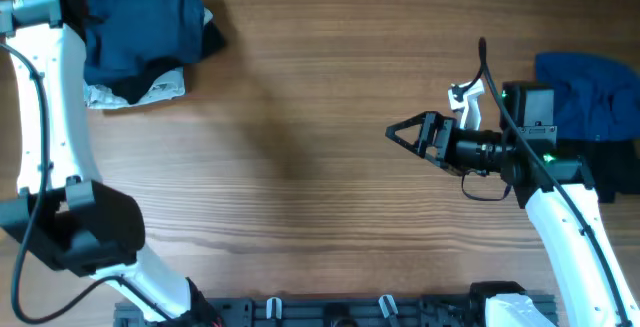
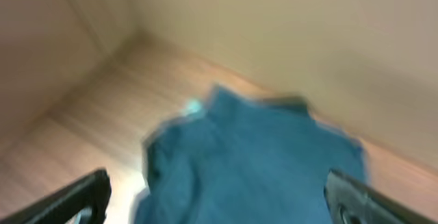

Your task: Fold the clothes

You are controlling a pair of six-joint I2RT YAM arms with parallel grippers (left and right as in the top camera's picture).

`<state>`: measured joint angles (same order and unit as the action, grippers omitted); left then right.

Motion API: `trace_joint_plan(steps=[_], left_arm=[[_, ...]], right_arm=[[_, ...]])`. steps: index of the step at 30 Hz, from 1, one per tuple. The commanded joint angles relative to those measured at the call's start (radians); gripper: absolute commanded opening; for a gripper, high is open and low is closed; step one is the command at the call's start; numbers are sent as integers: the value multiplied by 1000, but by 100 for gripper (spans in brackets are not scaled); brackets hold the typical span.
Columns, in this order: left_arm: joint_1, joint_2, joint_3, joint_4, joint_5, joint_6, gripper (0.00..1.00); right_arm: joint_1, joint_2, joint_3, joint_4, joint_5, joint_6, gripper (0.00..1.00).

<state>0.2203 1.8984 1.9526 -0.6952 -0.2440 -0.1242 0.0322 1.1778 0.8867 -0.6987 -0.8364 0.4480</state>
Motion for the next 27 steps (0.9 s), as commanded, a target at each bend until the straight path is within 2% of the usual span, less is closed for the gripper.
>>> trace_joint_plan(steps=[1,5,9,11,13,16,19,21,23,24,27], left_arm=[[-23,87,-60,-31,192,8,100],[-50,231,-182,201,191,16,100],[-68,455,-186,401,173,16,100],[-66,537,-186,435,-24,16,100],[-65,504,-185,433,-240,17,100],[-65,353,-185,389,-330,16,100],[-67,155,-185,299,-325,0,100],[-63,24,-185,166,-267,1,100],[-58,-3,-186,39,-127,-26,100],[-55,8,-198,16,-113,-58,100],[-39,27,-308,30,-43,-117,100]], right_arm=[[3,-2,3,5,5,-3,100],[3,-2,3,7,5,-3,100],[3,-2,3,3,5,0,99],[3,-2,3,1,5,0,99],[3,-2,3,6,5,0,99],[3,-2,3,6,5,0,100],[3,-2,3,6,5,-3,99],[3,-2,3,9,5,-9,99],[3,-2,3,9,5,-27,99],[3,-2,3,8,5,-29,99],[3,-2,3,6,5,-29,99]])
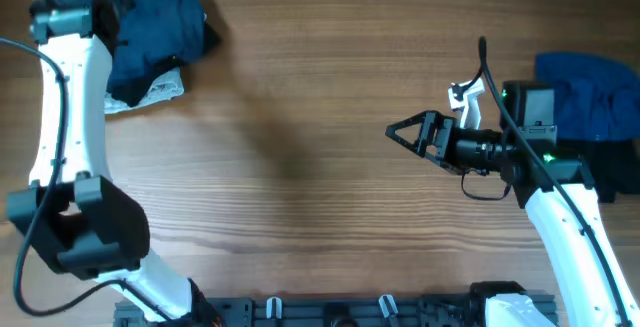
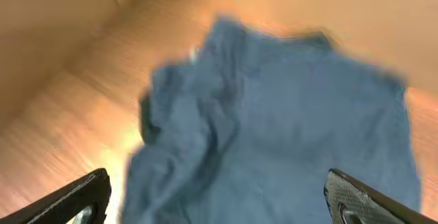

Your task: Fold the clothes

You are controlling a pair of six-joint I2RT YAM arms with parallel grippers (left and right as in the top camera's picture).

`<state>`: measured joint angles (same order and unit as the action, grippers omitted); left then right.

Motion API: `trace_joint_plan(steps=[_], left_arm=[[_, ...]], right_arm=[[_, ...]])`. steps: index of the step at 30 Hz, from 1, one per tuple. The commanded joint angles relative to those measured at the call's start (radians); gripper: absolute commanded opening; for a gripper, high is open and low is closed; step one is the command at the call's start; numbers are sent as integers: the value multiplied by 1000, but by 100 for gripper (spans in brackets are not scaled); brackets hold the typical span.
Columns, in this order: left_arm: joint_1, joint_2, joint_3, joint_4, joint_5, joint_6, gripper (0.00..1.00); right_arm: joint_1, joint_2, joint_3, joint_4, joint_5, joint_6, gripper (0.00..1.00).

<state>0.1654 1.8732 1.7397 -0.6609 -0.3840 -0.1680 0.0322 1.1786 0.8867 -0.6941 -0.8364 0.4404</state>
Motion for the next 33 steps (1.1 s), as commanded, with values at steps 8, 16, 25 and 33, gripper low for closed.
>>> trace_joint_plan(steps=[8,16,25,33], left_arm=[[39,134,-422,301,146,-95,95],[28,-214,-389,338,97,-71,99],[27,174,-389,742,365,-75,100],[33,216,-389,810,214,53,100]], right_arm=[[3,-2,3,4,5,-21,99],[3,-2,3,2,5,-21,100],[3,-2,3,-2,5,-14,99],[3,-2,3,-6,5,-11,99]])
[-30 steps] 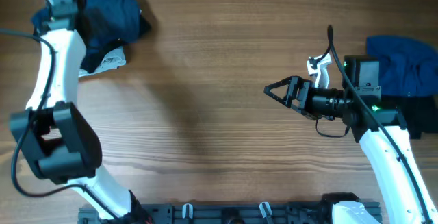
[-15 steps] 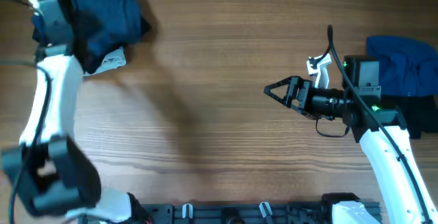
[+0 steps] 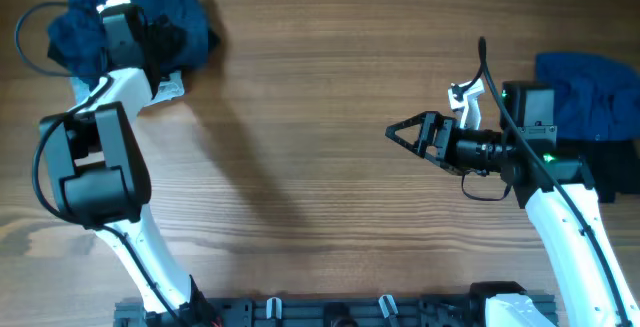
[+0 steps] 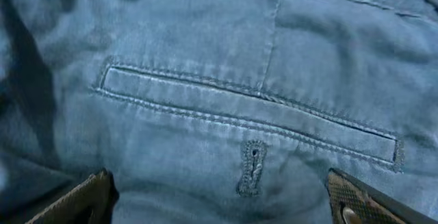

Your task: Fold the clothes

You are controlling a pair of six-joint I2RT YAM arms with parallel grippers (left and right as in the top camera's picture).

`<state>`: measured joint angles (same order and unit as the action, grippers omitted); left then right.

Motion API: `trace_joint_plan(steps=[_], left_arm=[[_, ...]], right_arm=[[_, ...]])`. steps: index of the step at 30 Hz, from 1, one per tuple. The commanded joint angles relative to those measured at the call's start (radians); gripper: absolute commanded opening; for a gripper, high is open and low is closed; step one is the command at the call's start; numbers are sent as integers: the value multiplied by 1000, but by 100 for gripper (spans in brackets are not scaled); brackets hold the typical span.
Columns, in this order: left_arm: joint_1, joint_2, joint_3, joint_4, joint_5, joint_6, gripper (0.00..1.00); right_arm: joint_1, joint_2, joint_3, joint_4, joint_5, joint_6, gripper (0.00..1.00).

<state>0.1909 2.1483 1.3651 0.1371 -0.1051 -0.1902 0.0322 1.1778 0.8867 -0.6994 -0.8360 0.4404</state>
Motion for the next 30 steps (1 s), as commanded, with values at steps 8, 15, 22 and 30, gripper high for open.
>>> trace_joint_plan(steps=[8,15,22,30], left_arm=[[82,-176,-15,92,-64,82,100],[154,43,-15,82,-21,82,100],[173,-209,-15,104,-297,82,100],[-52,-923,-15,-336,-289,81,100]], right_arm=[[3,-2,3,0,4,-11,100],[3,-2,3,-1,-6,33,99],[3,-2,3,0,-18,6,100],[3,-2,10,102,194,7,99]])
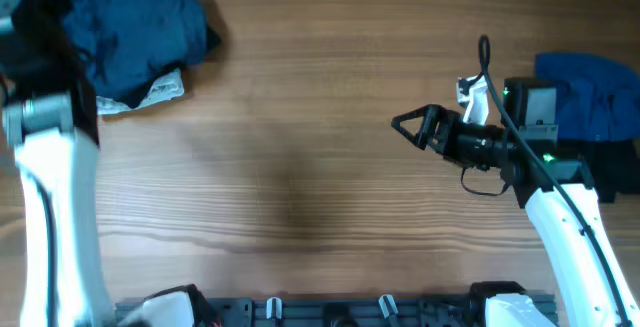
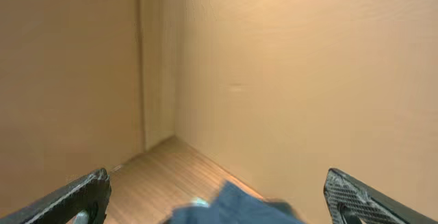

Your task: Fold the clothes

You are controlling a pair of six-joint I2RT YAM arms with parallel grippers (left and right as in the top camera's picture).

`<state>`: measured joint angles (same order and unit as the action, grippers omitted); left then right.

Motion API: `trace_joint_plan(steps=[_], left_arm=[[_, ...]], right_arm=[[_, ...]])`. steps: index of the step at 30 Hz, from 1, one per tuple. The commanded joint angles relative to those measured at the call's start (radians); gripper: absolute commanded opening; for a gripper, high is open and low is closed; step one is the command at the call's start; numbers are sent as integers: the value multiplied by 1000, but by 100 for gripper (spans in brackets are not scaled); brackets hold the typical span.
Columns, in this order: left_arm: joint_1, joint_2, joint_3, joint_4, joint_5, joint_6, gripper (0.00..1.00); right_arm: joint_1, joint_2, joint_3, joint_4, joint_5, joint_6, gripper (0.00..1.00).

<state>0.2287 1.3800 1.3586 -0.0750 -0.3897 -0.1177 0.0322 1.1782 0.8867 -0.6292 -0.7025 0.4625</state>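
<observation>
A heap of blue clothes (image 1: 140, 22) lies at the table's back left corner, with a white piece (image 1: 160, 90) sticking out under it. My left gripper hangs over the heap's left end. In the left wrist view the left gripper (image 2: 217, 188) is open with nothing between its fingers, and only an edge of the blue garment (image 2: 236, 209) shows below. My right gripper (image 1: 398, 122) is shut and empty, above bare wood right of the middle. A second blue heap (image 1: 590, 92) lies at the far right.
A dark garment (image 1: 618, 167) lies beside the right-hand heap, behind the right arm. Beige walls (image 2: 294, 66) meet in a corner right behind the left heap. A rail with clips (image 1: 330, 310) runs along the front edge.
My left gripper was pressed close over the blue trousers' back pocket; now it is raised, still open and empty. The right gripper has shifted slightly to the right.
My left gripper hung open above the blue heap, then was lower over it, then right down on the trousers' pocket. Now it is up again with nothing in it, and the heap looks much the same. The right arm barely moved.
</observation>
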Motion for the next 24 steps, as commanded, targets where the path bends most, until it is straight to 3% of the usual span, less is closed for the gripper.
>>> trace_joint_plan(steps=[1,5,7,11,16,17,24], left_arm=[[-124,-225,-8,-206,27,5,100],[-193,-428,-8,-489,347,5,100],[-194,-480,-8,-636,498,6,100],[-194,-468,-8,-768,512,6,100],[-194,-427,-8,-775,512,6,100],[-194,-419,-8,-775,512,6,100],[-194,-360,-8,-775,512,6,100]], right_arm=[[3,-2,21,39,60,-18,98],[3,-14,117,2,129,-22,91],[3,-76,191,-103,272,-22,88],[3,-286,218,-234,367,-17,87],[3,-496,217,-459,580,-14,87],[3,-507,217,-483,624,-14,99],[3,-488,217,-484,643,15,100]])
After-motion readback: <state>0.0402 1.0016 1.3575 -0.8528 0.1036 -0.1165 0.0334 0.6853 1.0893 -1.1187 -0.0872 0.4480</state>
